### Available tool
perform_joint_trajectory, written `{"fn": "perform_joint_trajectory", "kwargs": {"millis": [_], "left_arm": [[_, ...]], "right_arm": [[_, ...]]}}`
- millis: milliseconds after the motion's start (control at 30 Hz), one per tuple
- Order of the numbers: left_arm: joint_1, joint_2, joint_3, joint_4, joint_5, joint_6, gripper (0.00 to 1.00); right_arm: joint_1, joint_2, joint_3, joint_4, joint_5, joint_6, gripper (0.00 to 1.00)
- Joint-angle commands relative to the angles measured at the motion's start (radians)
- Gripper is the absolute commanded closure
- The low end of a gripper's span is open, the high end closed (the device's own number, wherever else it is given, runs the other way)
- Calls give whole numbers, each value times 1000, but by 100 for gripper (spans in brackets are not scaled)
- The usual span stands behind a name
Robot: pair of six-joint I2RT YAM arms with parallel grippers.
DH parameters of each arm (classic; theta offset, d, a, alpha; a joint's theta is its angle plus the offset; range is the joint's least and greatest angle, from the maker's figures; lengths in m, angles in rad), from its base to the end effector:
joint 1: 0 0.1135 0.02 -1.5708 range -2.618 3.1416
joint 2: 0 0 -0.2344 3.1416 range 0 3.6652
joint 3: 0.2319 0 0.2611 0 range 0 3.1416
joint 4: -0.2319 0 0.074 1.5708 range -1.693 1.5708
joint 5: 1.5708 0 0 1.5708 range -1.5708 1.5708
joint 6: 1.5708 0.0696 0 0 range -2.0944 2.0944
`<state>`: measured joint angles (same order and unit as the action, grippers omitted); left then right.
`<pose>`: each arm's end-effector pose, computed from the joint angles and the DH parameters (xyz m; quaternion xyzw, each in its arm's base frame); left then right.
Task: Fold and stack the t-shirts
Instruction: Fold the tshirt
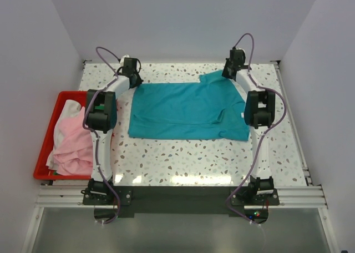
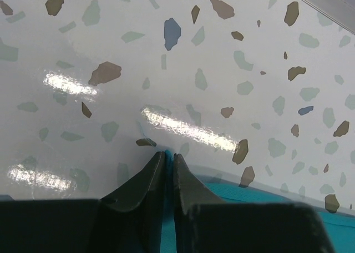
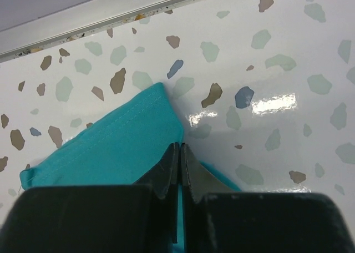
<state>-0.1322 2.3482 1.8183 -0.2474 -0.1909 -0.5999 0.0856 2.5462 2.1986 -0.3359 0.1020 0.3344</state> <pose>0.5325 -0.0575 0.1041 -0.2486 0.8846 -0.0556 0.3906 0.5829 0.0429 0.1244 0.1336 0.8923 0.0443 0.4289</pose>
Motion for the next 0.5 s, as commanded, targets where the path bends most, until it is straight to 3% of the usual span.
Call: {"fn": "perform_joint_trajectory", "kwargs": {"millis": [0, 333, 467], "left_arm": [[5, -98, -17, 72, -21, 11, 85], [9, -153, -77, 108, -16, 11, 88], [11, -165, -94, 103, -21, 9, 88]], "right_arm": [[-9, -141, -31, 78, -8, 20, 100], [-9, -273, -168, 126, -13, 34, 100], [-9, -348, -296, 172, -13, 54, 100]]}}
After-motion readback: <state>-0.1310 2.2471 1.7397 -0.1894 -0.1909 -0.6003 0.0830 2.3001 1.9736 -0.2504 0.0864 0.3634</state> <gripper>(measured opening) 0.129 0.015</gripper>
